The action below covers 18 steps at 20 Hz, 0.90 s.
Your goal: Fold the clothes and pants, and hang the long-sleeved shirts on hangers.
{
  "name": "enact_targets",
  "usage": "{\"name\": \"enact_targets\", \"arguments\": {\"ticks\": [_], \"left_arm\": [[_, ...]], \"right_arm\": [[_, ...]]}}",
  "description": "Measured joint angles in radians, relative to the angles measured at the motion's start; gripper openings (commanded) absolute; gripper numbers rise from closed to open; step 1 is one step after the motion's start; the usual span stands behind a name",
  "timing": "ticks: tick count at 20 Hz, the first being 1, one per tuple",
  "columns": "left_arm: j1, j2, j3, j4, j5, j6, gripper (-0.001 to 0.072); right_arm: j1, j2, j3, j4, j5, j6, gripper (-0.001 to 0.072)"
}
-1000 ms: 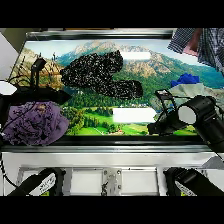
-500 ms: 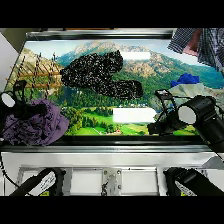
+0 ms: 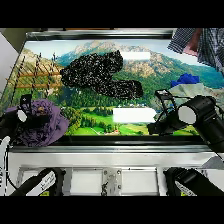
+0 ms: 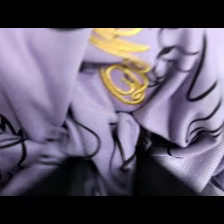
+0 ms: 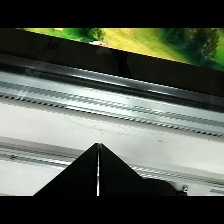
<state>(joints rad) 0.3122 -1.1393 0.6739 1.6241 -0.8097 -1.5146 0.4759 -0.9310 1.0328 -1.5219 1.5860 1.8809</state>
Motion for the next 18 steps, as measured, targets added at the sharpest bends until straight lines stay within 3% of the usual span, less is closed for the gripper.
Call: {"name": "enact_targets", "arguments": {"ticks": [4,7,13,18], "left_arm": [[-0.042,0.014,0.07,-0.055,-0.061,-0.004,0.0014],[-0.171,0.074,0.194,-0.163,-0.113,-0.004,0.0014],[-0.678,0.192,0.418,-0.303,-0.085,-0.035,0.0014],[-1.012,0.043,0.569,-0.328,0.031,-0.083,0.0015]], "right_arm": [[0.0,0.0,0.0,0.001,0.0,0.0,0.0027],[0.0,0.0,0.0,0.029,0.0,0.0,0.0027],[-0.023,0.011,0.039,-0.055,-0.001,-0.005,0.0028],[-0.149,0.055,0.13,-0.147,-0.062,-0.008,0.0028]]}}
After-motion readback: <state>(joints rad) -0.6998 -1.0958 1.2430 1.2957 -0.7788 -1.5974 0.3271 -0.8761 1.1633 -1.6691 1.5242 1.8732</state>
